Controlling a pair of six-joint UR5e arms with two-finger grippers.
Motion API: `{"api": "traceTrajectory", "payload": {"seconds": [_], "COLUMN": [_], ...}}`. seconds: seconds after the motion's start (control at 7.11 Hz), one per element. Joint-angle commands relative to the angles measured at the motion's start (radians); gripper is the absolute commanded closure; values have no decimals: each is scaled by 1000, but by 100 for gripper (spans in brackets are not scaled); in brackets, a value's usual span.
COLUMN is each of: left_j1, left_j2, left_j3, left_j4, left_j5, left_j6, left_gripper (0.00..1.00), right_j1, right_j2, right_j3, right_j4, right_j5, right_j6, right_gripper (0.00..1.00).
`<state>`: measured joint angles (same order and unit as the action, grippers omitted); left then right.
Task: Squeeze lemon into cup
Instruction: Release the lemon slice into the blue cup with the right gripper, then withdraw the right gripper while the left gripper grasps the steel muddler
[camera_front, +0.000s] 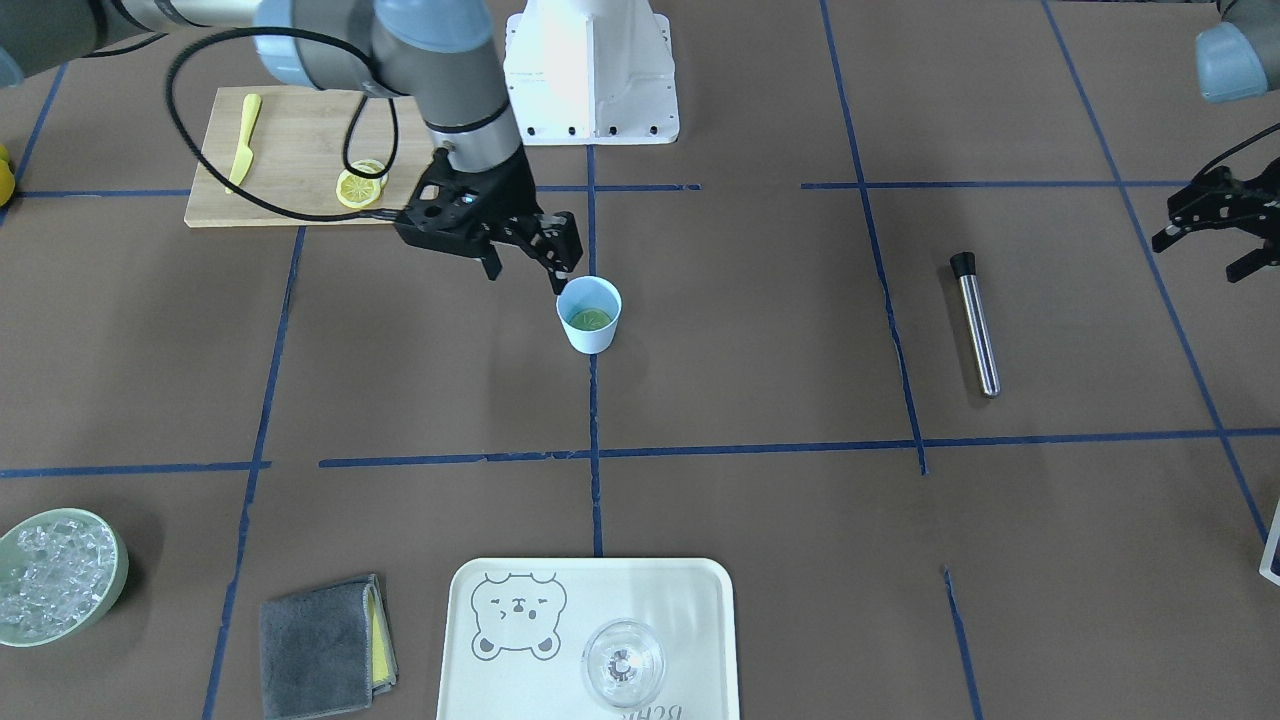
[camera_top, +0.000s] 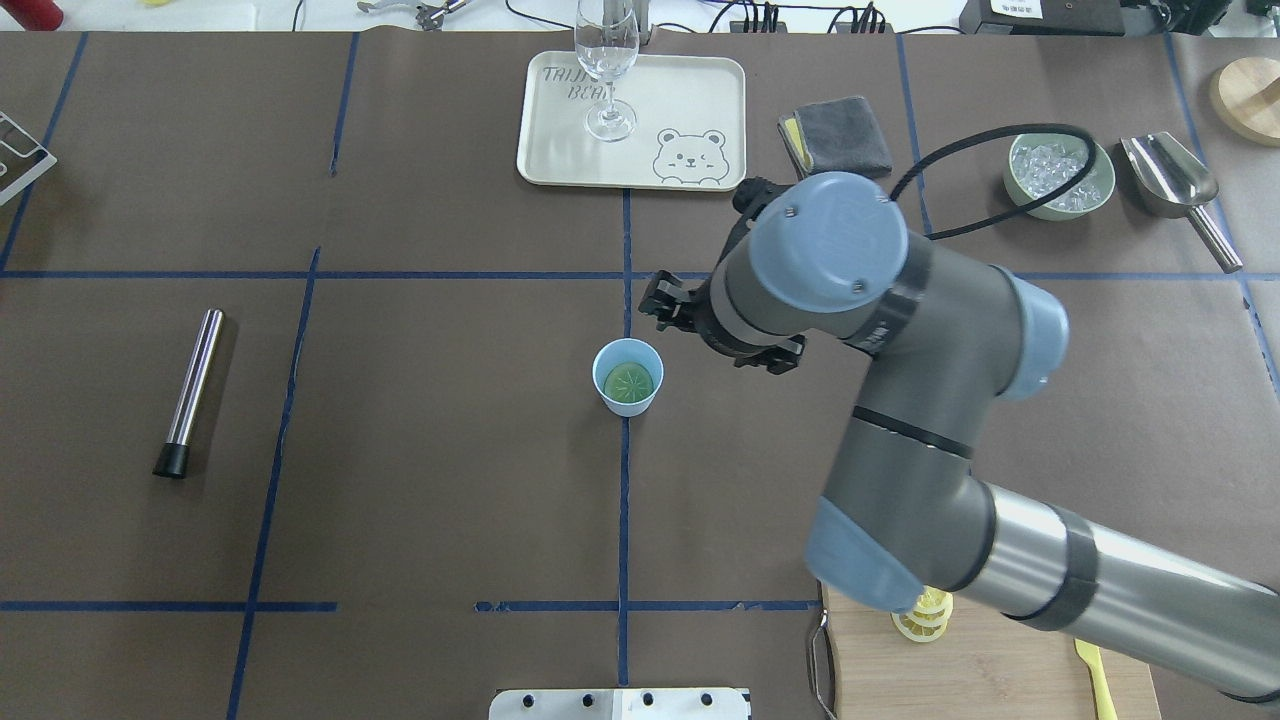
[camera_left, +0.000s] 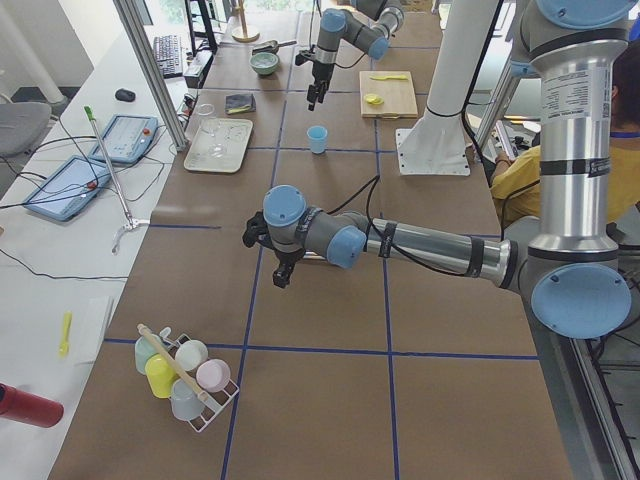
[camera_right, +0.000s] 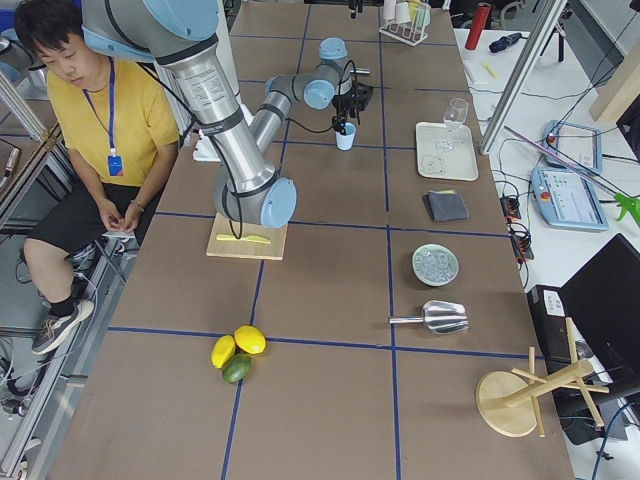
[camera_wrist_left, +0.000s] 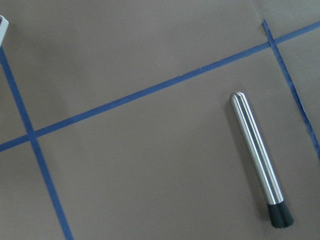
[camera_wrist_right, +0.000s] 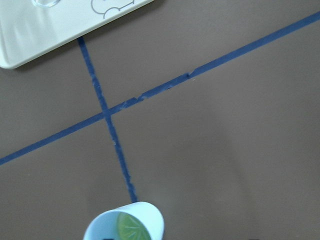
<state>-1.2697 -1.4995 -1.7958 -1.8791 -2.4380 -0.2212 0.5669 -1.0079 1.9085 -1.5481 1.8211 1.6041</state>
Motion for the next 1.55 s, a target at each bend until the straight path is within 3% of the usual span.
{"api": "traceTrajectory", "payload": {"seconds": [0.0,0.28,0.56,0.7,1.13,1.27,1.41], "left_j1": [183,288,326,348,391,392,392], "left_j2": [-69,-158,-247,-249,-257,-258,-258], "left_j3": [9,85,218,229,260,259,259], "left_j4": [-78,-65,-66,-67,-67,-66,-66], "left_j5": [162,270,270,273,275,275,275], "left_j6": [-315,-400,-400,-396,-394,-394,-395], "left_gripper": [0,0,4,5,17,30,36], "right_j1": [121,221,237,235,235,235,235], "right_j2": [-193,-360,-406,-411,-414,-414,-414], "right_j3": [145,197,198,196,195,195,195], "right_j4": [-1,6,11,11,11,11,11], "right_j5": [131,176,188,188,188,188,188], "right_j6": [-152,-391,-435,-435,-437,-437,-437], "right_gripper": [0,0,0,0,0,0,0]}}
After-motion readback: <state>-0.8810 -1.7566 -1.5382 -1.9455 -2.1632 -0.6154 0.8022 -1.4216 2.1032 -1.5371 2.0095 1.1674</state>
